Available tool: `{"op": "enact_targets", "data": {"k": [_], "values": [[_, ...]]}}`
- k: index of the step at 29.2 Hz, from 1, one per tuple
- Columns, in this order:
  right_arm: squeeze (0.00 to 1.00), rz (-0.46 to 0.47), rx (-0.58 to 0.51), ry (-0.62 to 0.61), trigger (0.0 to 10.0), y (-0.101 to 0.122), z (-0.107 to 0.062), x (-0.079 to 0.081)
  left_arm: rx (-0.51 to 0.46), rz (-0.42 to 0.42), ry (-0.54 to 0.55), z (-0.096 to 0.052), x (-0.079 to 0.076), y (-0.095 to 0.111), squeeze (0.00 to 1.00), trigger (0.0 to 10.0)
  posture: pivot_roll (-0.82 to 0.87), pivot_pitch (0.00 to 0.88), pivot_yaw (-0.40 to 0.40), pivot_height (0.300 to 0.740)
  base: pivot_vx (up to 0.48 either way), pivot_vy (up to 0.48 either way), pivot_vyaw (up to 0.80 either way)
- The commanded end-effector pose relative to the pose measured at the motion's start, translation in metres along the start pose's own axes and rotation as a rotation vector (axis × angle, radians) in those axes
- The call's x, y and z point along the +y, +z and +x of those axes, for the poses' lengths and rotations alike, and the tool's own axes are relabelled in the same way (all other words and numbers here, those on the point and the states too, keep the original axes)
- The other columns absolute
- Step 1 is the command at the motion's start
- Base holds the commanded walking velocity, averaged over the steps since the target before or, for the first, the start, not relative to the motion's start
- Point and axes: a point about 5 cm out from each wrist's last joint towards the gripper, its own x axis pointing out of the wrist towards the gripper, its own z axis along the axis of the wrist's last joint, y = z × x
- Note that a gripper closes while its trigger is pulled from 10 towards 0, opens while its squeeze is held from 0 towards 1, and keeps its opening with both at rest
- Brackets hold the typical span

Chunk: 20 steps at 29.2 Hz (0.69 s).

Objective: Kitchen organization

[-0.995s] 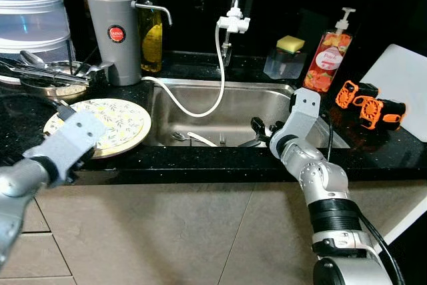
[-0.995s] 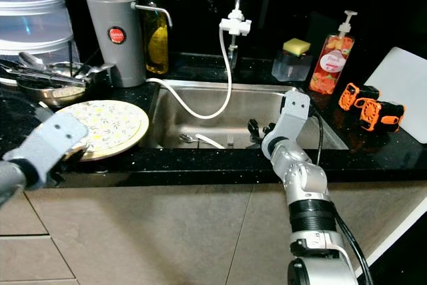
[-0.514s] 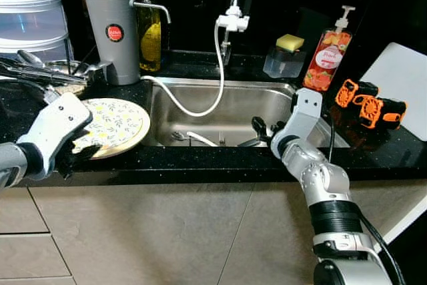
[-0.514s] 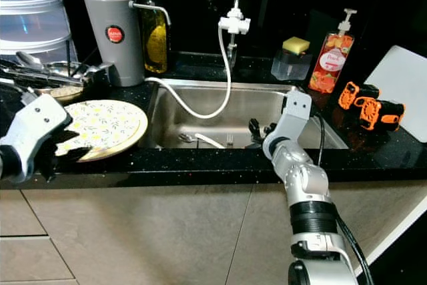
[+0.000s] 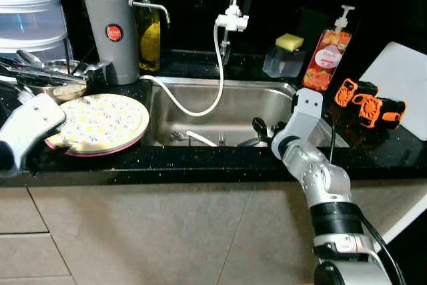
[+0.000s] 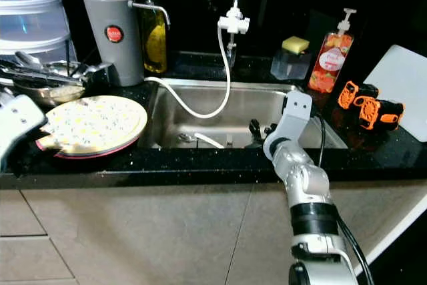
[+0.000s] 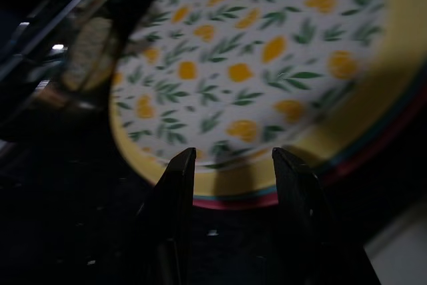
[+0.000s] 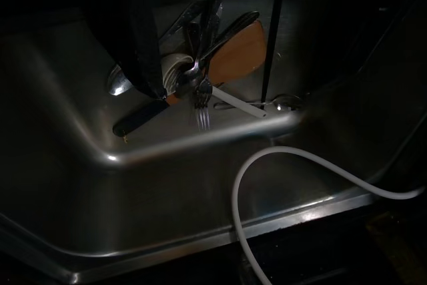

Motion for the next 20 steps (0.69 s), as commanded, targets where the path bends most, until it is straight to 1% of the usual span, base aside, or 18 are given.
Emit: {"op": "enact_targets", "data": {"k": [1,2,4,6,7,8,10,11,14,16,18,19,20], "values": [[0.00,-0.008,0.018,-0.017,10.0,-0.004,-0.002,-0.004,-0.028,-0.002,0.030,0.000,0.006,0.002,0.00,10.0,0.21,0.070,-0.100,0.740,0.000,0.000,0.00],[0.00,-0.008,0.018,-0.017,10.0,-0.004,-0.002,-0.004,-0.028,-0.002,0.030,0.000,0.006,0.002,0.00,10.0,0.21,0.070,-0.100,0.740,0.000,0.000,0.00],[0.00,-0.009,0.018,-0.016,10.0,-0.004,-0.002,-0.004,-0.062,-0.007,0.031,0.000,0.010,0.005,0.00,10.0,0.21,0.069,-0.108,0.740,0.000,0.000,0.00],[0.00,-0.009,0.018,-0.016,10.0,-0.004,-0.001,-0.004,-0.066,-0.002,0.022,0.000,0.011,0.007,0.00,10.0,0.21,0.067,-0.108,0.740,0.000,0.000,0.00],[0.00,-0.009,0.017,-0.015,10.0,-0.004,-0.001,-0.004,-0.068,0.004,-0.001,0.001,0.010,0.007,0.00,10.0,0.21,0.065,-0.106,0.740,0.000,0.000,0.00],[0.00,-0.009,0.017,-0.015,10.0,-0.004,-0.001,-0.004,-0.068,0.004,-0.001,0.001,0.010,0.007,0.00,10.0,0.21,0.065,-0.106,0.740,0.000,0.000,0.00],[0.00,-0.007,0.017,-0.015,10.0,-0.004,-0.001,-0.003,-0.092,0.031,-0.054,0.003,0.006,0.011,0.00,10.0,0.21,0.066,-0.106,0.740,0.000,0.000,0.00],[0.00,-0.006,0.017,-0.015,10.0,-0.004,-0.001,-0.003,-0.102,0.044,-0.061,0.005,0.005,0.012,0.00,10.0,0.21,0.066,-0.106,0.740,0.000,0.000,0.00],[0.00,-0.005,0.017,-0.015,10.0,-0.004,-0.001,-0.003,-0.097,0.047,-0.053,0.009,0.006,0.012,0.00,10.0,0.21,0.067,-0.106,0.740,0.000,0.000,0.00],[0.00,-0.004,0.018,-0.015,10.0,-0.004,-0.001,-0.003,-0.072,0.042,-0.049,0.015,0.008,0.009,0.00,10.0,0.21,0.069,-0.107,0.740,0.000,0.000,0.00],[0.00,-0.004,0.018,-0.015,10.0,-0.004,-0.001,-0.003,-0.072,0.042,-0.049,0.015,0.008,0.009,0.00,10.0,0.21,0.069,-0.107,0.740,0.000,0.000,0.00],[0.00,-0.004,0.019,-0.014,10.0,-0.005,-0.001,-0.003,-0.051,0.038,-0.057,0.021,0.008,0.004,0.00,10.0,0.21,0.072,-0.107,0.740,0.000,0.000,0.00],[0.00,-0.004,0.019,-0.014,10.0,-0.005,-0.001,-0.003,-0.051,0.038,-0.057,0.021,0.008,0.004,0.00,10.0,0.21,0.072,-0.107,0.740,0.000,0.000,0.00]]}}
